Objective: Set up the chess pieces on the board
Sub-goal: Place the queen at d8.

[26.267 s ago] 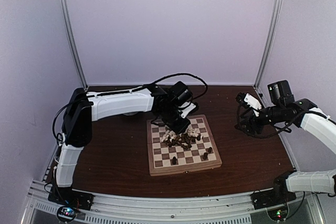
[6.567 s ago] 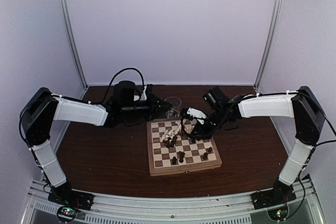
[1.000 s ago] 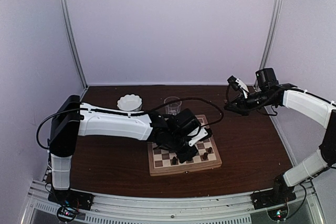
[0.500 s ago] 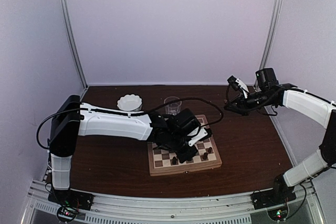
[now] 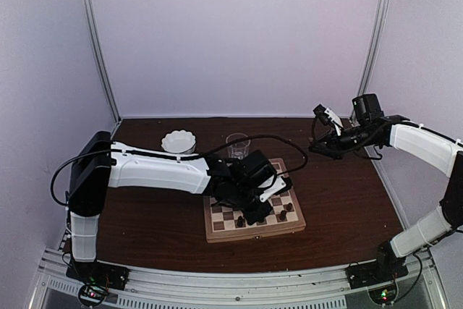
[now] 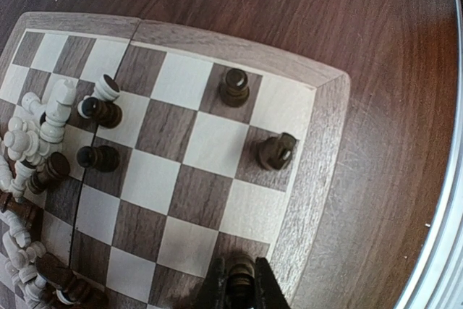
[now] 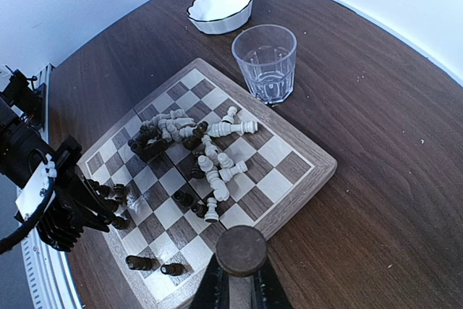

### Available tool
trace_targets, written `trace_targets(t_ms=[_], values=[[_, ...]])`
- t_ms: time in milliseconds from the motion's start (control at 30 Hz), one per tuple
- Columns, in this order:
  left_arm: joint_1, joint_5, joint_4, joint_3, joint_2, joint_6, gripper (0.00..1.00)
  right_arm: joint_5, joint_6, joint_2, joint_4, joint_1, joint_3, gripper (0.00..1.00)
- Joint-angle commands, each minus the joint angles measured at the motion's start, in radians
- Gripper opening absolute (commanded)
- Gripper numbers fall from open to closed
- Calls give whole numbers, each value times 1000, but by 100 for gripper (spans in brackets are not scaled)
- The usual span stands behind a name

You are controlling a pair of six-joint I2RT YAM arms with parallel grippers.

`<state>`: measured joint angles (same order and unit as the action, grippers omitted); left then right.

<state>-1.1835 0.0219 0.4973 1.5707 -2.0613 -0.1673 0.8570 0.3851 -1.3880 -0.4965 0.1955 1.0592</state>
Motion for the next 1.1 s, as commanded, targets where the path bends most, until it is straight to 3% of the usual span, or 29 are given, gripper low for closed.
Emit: trace_targets(t_ms=[0,367,700,1067], values=[[9,-3,-14,15,-16,-3,2,17,-14,-6,18,-8,-4,3],[10,6,-4,24,-24,-2,6,20,-13,-6,17,-8,-4,3],[9,10,17,41,-2,1,22,20,-14,-6,16,-8,-2,3],[8,46,17,61,16,0,25,20,-14,-6,16,-8,-3,4]])
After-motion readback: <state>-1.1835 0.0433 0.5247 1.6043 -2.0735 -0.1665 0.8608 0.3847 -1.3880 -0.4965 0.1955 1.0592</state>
